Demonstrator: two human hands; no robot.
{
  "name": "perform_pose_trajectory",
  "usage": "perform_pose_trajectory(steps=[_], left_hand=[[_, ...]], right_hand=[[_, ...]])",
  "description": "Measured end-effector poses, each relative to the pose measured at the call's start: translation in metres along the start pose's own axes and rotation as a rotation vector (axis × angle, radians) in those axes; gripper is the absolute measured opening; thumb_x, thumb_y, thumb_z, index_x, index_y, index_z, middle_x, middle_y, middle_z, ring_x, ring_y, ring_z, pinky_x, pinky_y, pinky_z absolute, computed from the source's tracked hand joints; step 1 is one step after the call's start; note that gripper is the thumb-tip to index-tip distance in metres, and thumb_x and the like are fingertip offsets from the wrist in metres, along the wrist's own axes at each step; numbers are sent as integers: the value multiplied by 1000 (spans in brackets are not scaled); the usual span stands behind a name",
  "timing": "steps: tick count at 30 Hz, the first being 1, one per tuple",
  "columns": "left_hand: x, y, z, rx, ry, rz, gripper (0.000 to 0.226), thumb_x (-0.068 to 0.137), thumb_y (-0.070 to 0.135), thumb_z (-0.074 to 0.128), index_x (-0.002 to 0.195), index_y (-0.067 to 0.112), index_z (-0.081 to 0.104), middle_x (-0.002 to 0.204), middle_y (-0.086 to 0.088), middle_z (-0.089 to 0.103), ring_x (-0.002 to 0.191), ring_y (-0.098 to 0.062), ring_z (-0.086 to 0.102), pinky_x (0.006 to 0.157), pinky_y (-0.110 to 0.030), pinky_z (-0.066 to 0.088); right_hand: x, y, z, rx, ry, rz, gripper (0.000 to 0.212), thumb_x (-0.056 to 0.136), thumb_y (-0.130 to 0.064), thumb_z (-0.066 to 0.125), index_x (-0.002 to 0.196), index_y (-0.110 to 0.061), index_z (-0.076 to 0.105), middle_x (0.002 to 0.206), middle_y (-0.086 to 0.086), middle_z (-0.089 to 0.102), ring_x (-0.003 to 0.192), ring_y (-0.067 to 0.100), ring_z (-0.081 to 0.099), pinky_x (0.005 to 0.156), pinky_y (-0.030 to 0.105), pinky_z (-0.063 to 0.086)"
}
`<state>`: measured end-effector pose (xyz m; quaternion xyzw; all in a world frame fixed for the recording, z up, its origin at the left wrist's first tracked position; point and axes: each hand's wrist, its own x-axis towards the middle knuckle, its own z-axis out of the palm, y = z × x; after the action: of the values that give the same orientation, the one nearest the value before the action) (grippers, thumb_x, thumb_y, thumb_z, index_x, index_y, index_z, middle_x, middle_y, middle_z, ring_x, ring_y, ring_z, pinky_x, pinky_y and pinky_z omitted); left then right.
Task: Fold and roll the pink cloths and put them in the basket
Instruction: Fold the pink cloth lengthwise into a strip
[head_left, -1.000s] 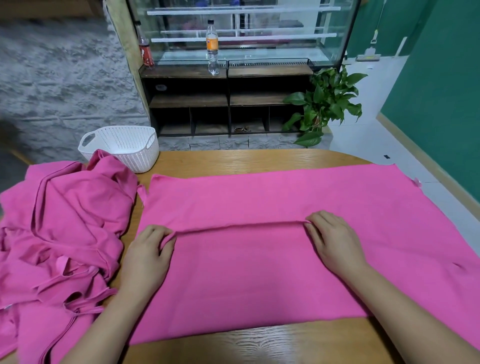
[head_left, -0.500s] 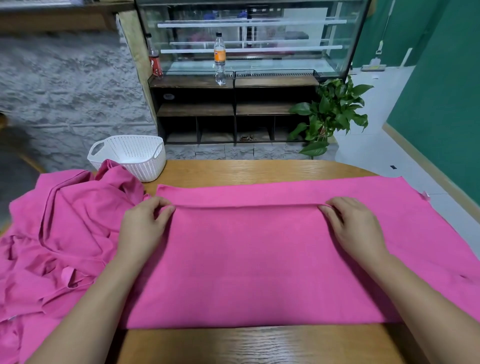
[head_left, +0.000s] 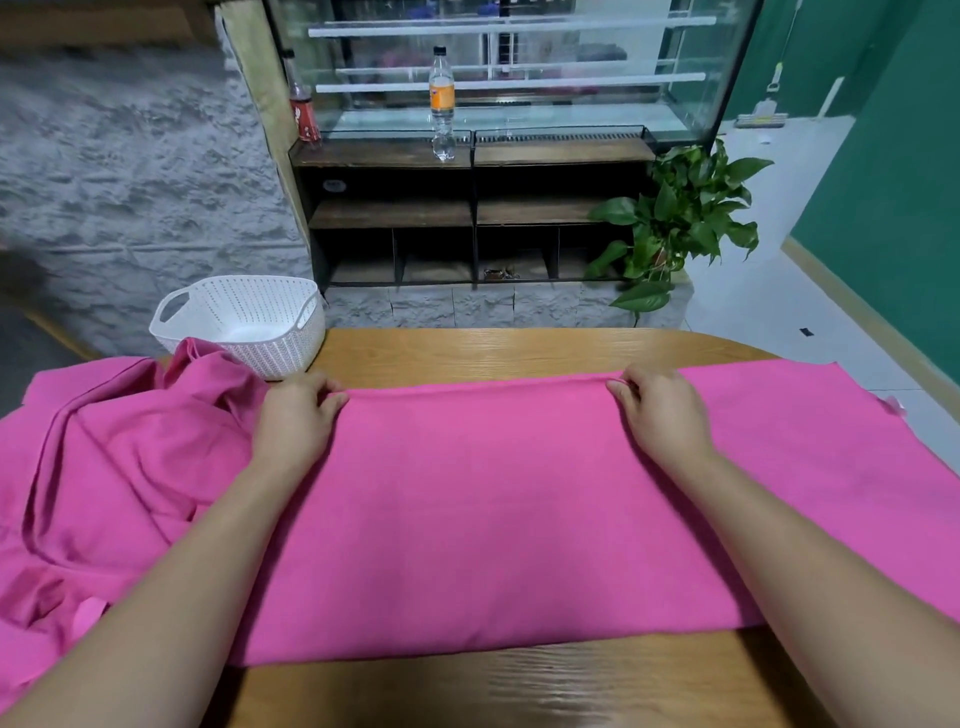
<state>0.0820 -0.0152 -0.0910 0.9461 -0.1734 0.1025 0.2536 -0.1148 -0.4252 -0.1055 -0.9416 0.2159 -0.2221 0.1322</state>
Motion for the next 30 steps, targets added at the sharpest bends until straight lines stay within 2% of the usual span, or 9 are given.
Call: perform_pose_trajectory(steps=[3,7,14,18,22,25,30], left_hand=[[0,-11,9,29,20,-7,7,91,24,78,92,22,71,93,-5,68,90,-34,65,77,-41,49],[-1,-15,15,44,58,12,5,93,22,76,94,22,72,94,-3,66,92,-33,64,77,-41,48],[14,-12,12,83,135,16,8,95,26,72,92,19,69,94,-7,67,92,-35,63,76,-44,50],[22,-8,21,202,110,24,11,94,24,70,89,16,64,92,-11,63,89,-39,61,69,-45,50],[18,-10,30,194,118,15,13,94,21,68,87,16,59,89,-10,60,87,-38,59,68,-45,49],[17,-15,31,174,150,-7,12,94,20,69,87,16,60,88,-9,59,87,-38,58,69,-46,49],[15,-18,35,168,176,-8,5,95,17,70,92,14,66,90,-11,60,88,-39,59,73,-47,49]], right_hand=[[-4,7,16,-65,45,-28,29,102,-39,63,87,-14,64,83,10,60,80,36,55,70,44,44],[-6,12,21,-91,78,-24,28,104,-38,60,92,-14,65,87,10,60,83,36,54,75,47,46],[-7,12,23,-86,100,-13,30,106,-37,56,91,-12,63,87,11,60,82,35,52,74,47,44],[-7,11,24,-83,103,-6,28,106,-36,57,91,-12,62,88,12,58,83,36,52,75,47,44],[-7,11,24,-88,99,-5,24,106,-30,57,92,-12,61,88,12,58,84,37,52,76,48,44],[-7,9,21,-90,100,-14,18,105,-23,55,92,-12,60,89,12,60,84,36,52,77,49,45],[15,9,8,-154,139,-45,15,101,-22,62,90,-12,66,87,10,63,81,37,53,74,47,44]])
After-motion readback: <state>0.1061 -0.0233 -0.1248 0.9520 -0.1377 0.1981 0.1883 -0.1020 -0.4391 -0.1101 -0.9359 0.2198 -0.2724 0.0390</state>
